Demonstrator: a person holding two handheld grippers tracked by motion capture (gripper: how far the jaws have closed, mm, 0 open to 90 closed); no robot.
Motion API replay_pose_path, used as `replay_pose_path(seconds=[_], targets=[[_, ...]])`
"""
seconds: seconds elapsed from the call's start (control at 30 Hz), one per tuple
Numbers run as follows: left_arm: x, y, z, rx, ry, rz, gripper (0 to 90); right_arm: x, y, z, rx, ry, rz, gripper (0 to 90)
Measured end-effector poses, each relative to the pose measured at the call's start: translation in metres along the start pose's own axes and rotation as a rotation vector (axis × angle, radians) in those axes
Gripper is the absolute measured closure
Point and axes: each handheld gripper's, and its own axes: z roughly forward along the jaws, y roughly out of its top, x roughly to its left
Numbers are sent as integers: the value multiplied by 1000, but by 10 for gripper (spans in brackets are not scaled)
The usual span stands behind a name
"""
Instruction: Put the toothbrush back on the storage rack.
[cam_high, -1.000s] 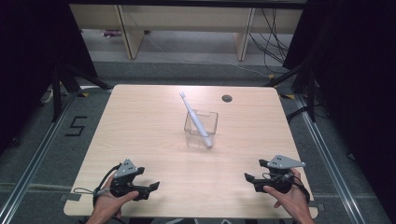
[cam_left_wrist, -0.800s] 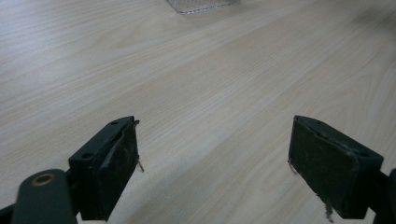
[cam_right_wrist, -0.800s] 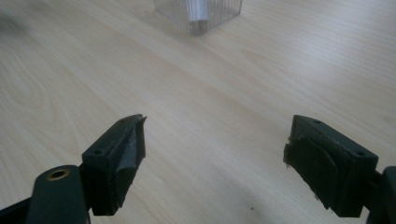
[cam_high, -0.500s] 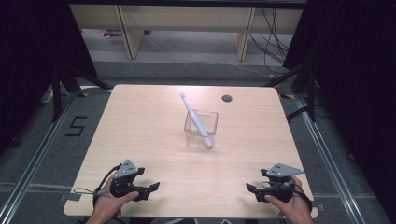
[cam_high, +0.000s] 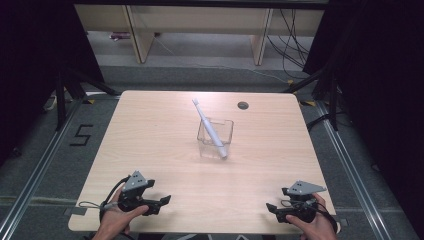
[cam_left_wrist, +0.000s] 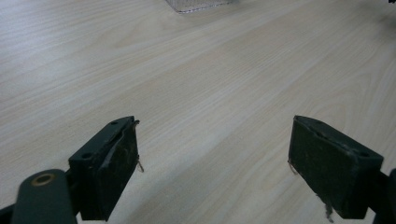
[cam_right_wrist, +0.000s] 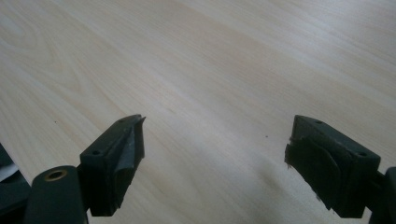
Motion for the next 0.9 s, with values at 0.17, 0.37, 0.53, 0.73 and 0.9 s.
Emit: replay_pose_path(seconds=[0.17, 0.37, 0.53, 0.73, 0.9], targets=[[0, 0, 0, -1, -1, 0, 152, -2, -1, 2, -3, -10, -40, 194], [0, 0, 0, 0, 0, 1, 152, 0, -3, 3, 18, 1, -6, 194], [0, -1, 0, -1, 1, -1, 152, -3, -3, 5, -2, -6, -37, 193], [0, -1, 0, -3, 1, -2, 152, 1, -2, 5, 30, 5, 13, 193], [-1, -1, -1, -5, 7, -4, 152, -4, -2, 6, 3, -6, -42, 192]])
